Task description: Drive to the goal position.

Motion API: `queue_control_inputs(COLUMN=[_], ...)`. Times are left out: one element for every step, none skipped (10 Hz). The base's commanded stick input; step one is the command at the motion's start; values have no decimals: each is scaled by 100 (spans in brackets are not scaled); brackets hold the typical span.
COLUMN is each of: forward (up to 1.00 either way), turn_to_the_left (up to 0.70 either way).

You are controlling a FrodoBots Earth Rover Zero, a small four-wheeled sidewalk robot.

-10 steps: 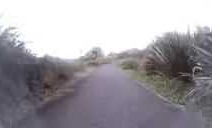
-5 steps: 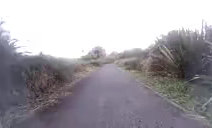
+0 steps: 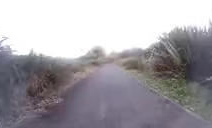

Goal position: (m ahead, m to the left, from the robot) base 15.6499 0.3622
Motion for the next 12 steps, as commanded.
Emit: queue_control_inputs(forward=[70,70,70,70,70,70,70,70,70,70,70,70], turn_to_the_left=[-35,0,0,0,0,0,0,0,0,0,0,0])
